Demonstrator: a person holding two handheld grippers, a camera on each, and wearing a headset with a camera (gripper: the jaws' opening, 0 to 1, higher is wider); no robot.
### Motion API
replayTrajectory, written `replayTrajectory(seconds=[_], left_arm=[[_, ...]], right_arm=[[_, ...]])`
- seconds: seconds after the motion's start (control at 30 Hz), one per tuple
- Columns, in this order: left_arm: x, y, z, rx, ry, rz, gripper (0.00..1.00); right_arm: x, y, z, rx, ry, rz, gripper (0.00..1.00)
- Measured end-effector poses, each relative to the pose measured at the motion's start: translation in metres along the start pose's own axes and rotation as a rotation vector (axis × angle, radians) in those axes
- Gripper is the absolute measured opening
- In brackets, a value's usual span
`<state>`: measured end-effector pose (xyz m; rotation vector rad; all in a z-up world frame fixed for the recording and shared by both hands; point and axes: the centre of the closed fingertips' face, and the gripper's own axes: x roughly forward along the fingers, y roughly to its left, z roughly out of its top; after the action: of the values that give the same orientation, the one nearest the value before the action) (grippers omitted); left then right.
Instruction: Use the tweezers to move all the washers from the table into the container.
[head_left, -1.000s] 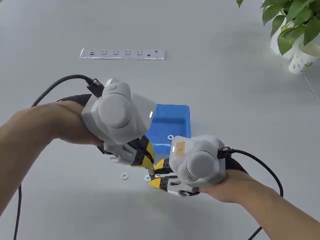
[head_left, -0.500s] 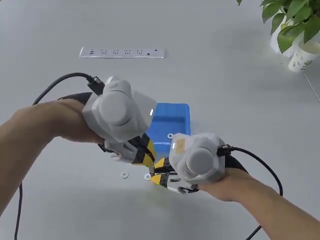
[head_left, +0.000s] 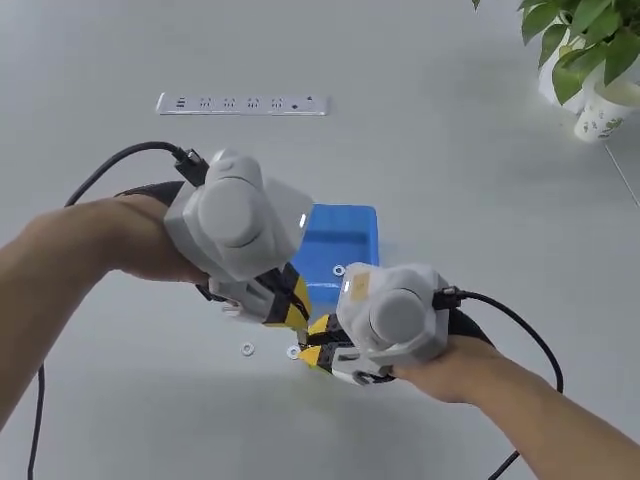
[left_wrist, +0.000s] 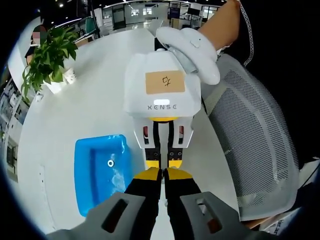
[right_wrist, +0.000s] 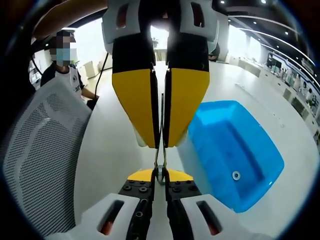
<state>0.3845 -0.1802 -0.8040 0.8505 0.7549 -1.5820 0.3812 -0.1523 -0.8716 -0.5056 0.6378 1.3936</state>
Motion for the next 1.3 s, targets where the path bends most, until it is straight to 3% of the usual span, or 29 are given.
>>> replayTrajectory(seconds=[0.53,1.3], left_arm=[[-0.001,-0.002,0.002,0.008,0.01,-0.003,0.06],[-0.015,-0.004,0.014,0.025,0.011,-0.005,0.06]], right_arm=[[-0.002,0.001,-0.001,-0.004,0.008,-0.003,0.09],[-0.017,0.003,0.012,-0.017,-0.007,-0.013,0.09]])
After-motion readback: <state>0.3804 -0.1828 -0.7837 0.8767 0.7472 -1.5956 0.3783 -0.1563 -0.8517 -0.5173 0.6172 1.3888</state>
